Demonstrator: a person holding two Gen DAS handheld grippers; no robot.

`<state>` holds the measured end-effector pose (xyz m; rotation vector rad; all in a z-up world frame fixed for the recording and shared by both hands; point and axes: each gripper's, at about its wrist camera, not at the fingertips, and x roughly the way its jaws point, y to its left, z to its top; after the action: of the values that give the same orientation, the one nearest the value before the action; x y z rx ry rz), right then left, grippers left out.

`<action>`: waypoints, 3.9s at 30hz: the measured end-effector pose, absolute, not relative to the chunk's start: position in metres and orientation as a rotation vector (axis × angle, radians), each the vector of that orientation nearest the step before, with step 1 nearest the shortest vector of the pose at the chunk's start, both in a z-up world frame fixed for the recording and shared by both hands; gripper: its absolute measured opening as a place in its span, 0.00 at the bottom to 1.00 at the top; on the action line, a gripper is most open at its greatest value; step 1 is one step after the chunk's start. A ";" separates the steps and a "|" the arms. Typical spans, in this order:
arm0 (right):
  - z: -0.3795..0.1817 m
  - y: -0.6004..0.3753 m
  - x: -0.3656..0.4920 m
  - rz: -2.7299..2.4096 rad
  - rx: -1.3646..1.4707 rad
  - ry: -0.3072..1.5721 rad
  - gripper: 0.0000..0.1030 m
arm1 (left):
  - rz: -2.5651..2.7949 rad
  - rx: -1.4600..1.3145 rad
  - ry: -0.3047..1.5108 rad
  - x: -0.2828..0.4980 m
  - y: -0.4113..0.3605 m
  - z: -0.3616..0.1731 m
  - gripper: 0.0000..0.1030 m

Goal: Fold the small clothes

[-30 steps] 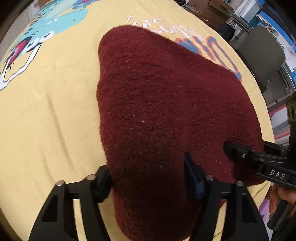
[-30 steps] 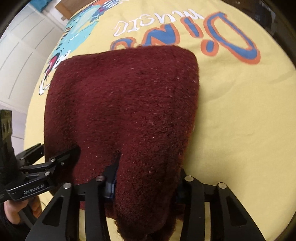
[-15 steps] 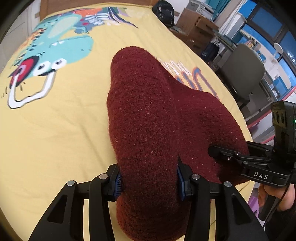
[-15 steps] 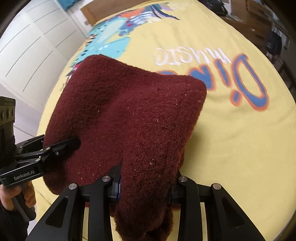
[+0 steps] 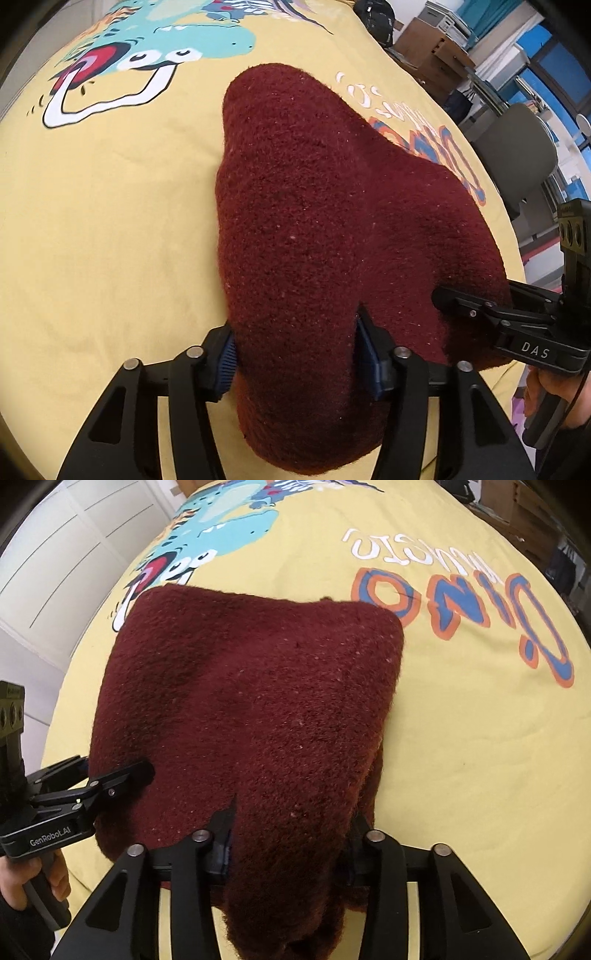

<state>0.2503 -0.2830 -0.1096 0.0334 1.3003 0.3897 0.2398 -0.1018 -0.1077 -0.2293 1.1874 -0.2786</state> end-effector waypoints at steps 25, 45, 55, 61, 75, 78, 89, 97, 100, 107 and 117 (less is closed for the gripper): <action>-0.121 -0.345 0.228 0.244 -0.021 1.219 0.99 | -0.157 -0.182 1.209 0.206 -0.074 -0.118 0.99; -0.029 -0.361 0.160 0.221 -0.017 1.035 0.99 | -0.102 -0.111 1.069 0.142 -0.073 -0.054 0.99; 0.002 -0.384 0.096 0.175 0.009 0.973 0.99 | -0.039 -0.107 1.027 0.092 -0.069 -0.027 0.99; 0.007 -0.390 0.076 0.160 0.007 0.970 0.99 | -0.007 -0.099 1.041 0.074 -0.062 -0.031 0.99; 0.012 -0.390 0.063 0.158 -0.003 0.968 0.99 | 0.014 -0.104 1.042 0.062 -0.054 -0.033 0.99; 0.011 -0.388 0.062 0.162 -0.007 0.969 0.99 | 0.017 -0.104 1.045 0.061 -0.051 -0.033 0.99; 0.008 -0.385 0.060 0.171 -0.017 0.977 0.99 | 0.011 -0.102 1.047 0.060 -0.048 -0.034 0.99; 0.006 -0.384 0.061 0.173 -0.018 0.983 0.99 | 0.011 -0.100 1.045 0.060 -0.047 -0.035 0.99; 0.004 -0.383 0.062 0.171 -0.022 0.991 0.99 | 0.011 -0.096 1.046 0.060 -0.047 -0.035 0.99; 0.002 -0.383 0.063 0.169 -0.026 0.998 0.99 | 0.009 -0.090 1.041 0.061 -0.048 -0.034 0.99; 0.000 -0.384 0.063 0.172 -0.028 1.004 0.99 | 0.007 -0.094 1.041 0.062 -0.045 -0.034 0.99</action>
<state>0.0633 -0.3839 0.0000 -0.0279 1.0038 0.1724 0.0621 -0.0446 -0.0336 -0.0941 1.0406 0.0066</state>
